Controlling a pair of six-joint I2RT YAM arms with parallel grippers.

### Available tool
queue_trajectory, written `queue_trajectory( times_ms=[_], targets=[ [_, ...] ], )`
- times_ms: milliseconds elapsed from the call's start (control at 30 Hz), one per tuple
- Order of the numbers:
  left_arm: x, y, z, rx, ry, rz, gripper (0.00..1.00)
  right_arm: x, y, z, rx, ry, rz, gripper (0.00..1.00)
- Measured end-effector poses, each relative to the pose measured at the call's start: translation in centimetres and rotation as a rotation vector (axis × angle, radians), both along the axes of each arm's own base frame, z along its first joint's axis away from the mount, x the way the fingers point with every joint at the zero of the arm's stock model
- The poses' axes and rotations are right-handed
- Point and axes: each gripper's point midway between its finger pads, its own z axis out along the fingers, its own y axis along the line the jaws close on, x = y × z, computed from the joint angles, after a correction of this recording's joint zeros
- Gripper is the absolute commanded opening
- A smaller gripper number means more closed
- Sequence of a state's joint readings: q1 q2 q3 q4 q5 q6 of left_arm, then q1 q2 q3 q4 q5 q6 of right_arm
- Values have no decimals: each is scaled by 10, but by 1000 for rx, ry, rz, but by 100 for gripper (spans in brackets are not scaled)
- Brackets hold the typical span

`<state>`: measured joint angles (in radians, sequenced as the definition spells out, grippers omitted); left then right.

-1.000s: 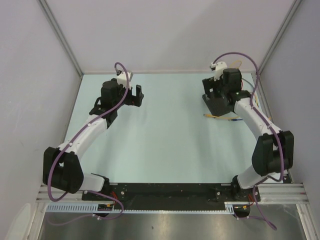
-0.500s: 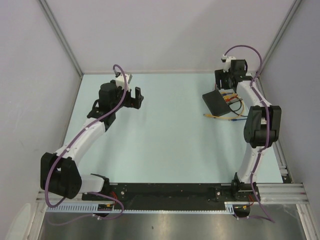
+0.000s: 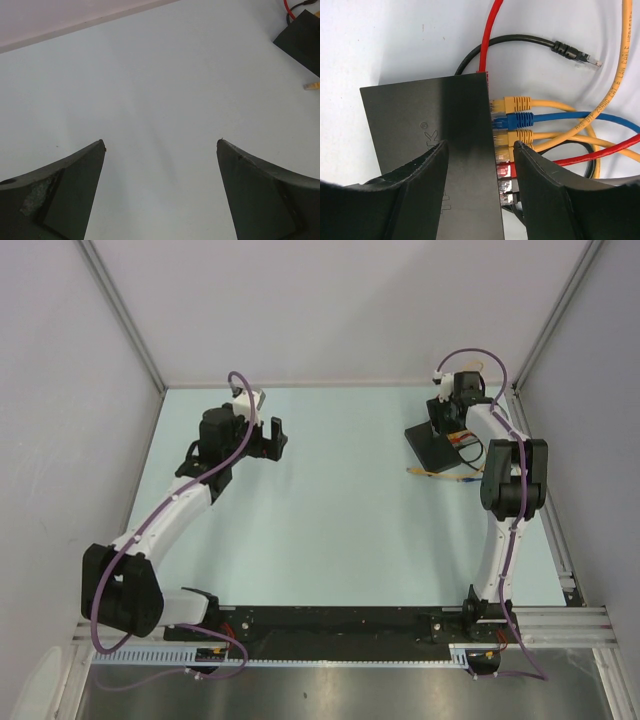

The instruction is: Pull the plug from the switch port

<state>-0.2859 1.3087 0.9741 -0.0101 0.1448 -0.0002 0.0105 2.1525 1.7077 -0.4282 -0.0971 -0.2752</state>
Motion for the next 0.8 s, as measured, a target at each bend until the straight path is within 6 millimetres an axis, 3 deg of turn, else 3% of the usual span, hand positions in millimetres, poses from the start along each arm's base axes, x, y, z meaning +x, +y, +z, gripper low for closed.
queue_trajectory(
  times_ms=[800],
  targets=[
    [2, -1, -10, 7, 25, -1, 100, -10, 14, -12, 67, 35, 61, 61]
  ],
)
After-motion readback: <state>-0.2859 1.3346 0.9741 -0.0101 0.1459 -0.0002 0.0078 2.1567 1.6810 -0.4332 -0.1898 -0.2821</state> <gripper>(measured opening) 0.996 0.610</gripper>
